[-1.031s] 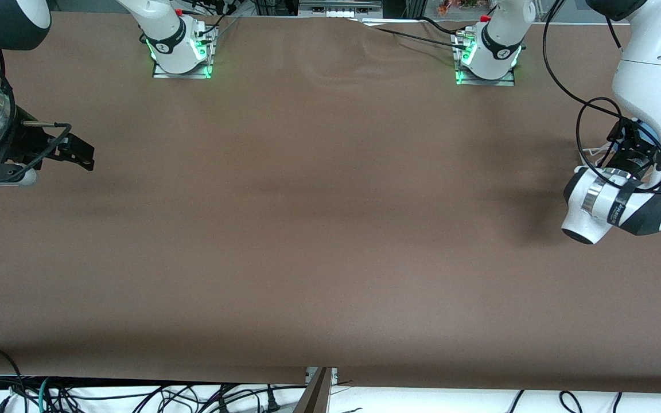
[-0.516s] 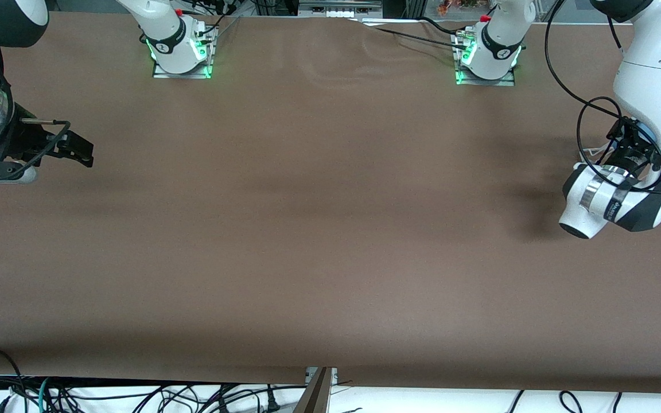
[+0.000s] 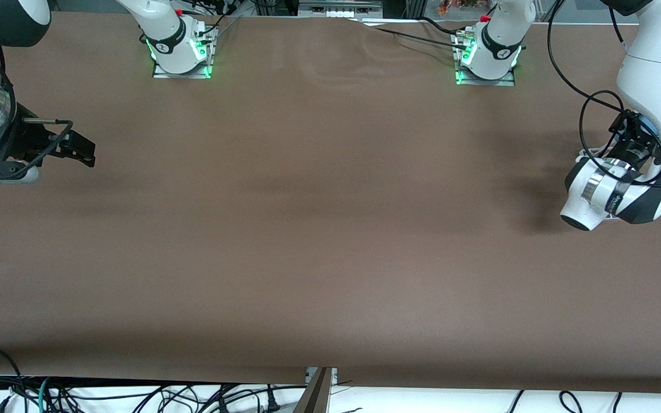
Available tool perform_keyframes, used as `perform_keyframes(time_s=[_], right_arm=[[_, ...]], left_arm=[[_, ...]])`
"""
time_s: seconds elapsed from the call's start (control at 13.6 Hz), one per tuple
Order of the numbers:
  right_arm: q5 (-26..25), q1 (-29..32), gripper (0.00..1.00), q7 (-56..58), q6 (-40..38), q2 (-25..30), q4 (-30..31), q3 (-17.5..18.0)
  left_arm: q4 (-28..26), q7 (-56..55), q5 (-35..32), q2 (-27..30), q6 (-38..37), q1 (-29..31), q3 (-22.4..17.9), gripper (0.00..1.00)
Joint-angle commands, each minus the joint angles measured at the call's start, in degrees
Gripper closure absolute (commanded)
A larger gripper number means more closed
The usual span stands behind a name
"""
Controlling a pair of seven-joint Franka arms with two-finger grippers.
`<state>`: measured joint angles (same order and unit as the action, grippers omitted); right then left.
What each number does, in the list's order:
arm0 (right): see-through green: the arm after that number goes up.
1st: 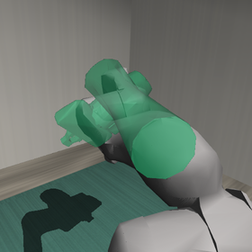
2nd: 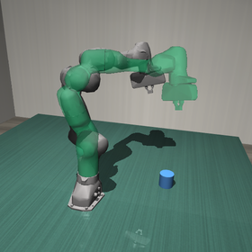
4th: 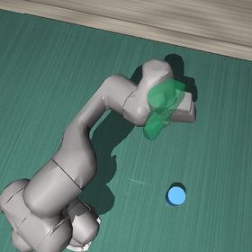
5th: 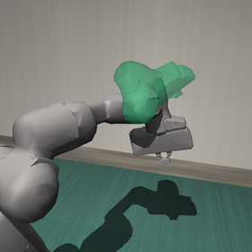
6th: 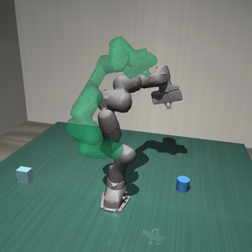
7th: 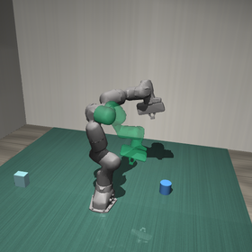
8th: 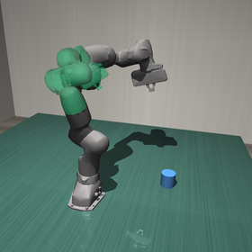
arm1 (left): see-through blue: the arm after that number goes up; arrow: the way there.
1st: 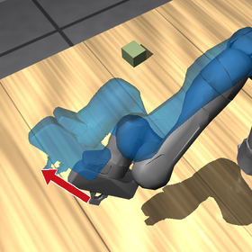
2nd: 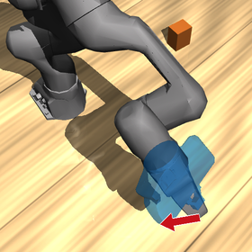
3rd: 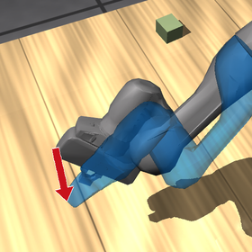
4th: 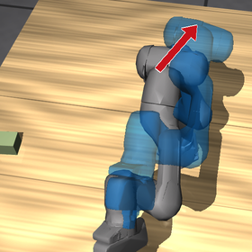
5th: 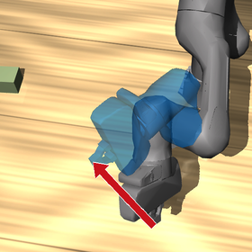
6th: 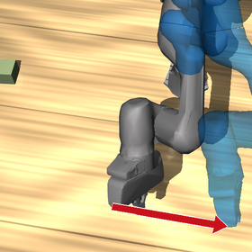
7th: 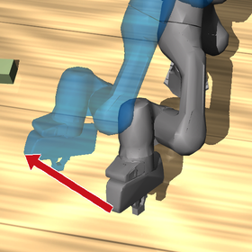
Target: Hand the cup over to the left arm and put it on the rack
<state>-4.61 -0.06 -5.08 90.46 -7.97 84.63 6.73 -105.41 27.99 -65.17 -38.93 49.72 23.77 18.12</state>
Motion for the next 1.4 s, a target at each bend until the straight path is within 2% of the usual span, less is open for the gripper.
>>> perform_keyframes(time_s=[0.0, 0.66, 0.74, 0.81, 0.88, 1.18, 1.33], right_arm=[[0.1, 0.3, 0.00, 1.0, -1.0, 0.1, -1.0, 0.2], [0.1, 0.3, 0.00, 1.0, -1.0, 0.1, -1.0, 0.2], [0.1, 0.3, 0.00, 1.0, -1.0, 0.1, -1.0, 0.2], [0.1, 0.3, 0.00, 1.0, -1.0, 0.1, -1.0, 0.2], [0.1, 0.3, 0.00, 1.0, -1.1, 0.1, -1.0, 0.2], [0.1, 0.6, 0.00, 1.2, -1.2, 0.1, -1.0, 0.1], [0.1, 0.6, 0.00, 1.2, -1.2, 0.1, -1.0, 0.1]], left_arm=[[-2.8, 0.3, -1.9, 2.6, 1.4, 0.8, 0.5, 1.00], [-3.7, -4.4, -1.2, 1.3, 4.6, 2.3, 0.6, 1.00], [-3.5, -4.4, -1.0, 1.2, 4.4, 2.0, 0.6, 0.97], [-3.2, -4.4, -1.0, 1.2, 4.3, 1.7, 0.6, 0.63], [-3.0, -4.0, -0.9, 1.2, 3.9, 1.5, 0.6, 0.01], [-0.2, -4.3, 1.0, 0.9, 3.0, -0.6, 0.7, 0.00], [2.7, -3.3, 1.8, 0.8, 0.0, -1.2, 0.9, 0.00]])
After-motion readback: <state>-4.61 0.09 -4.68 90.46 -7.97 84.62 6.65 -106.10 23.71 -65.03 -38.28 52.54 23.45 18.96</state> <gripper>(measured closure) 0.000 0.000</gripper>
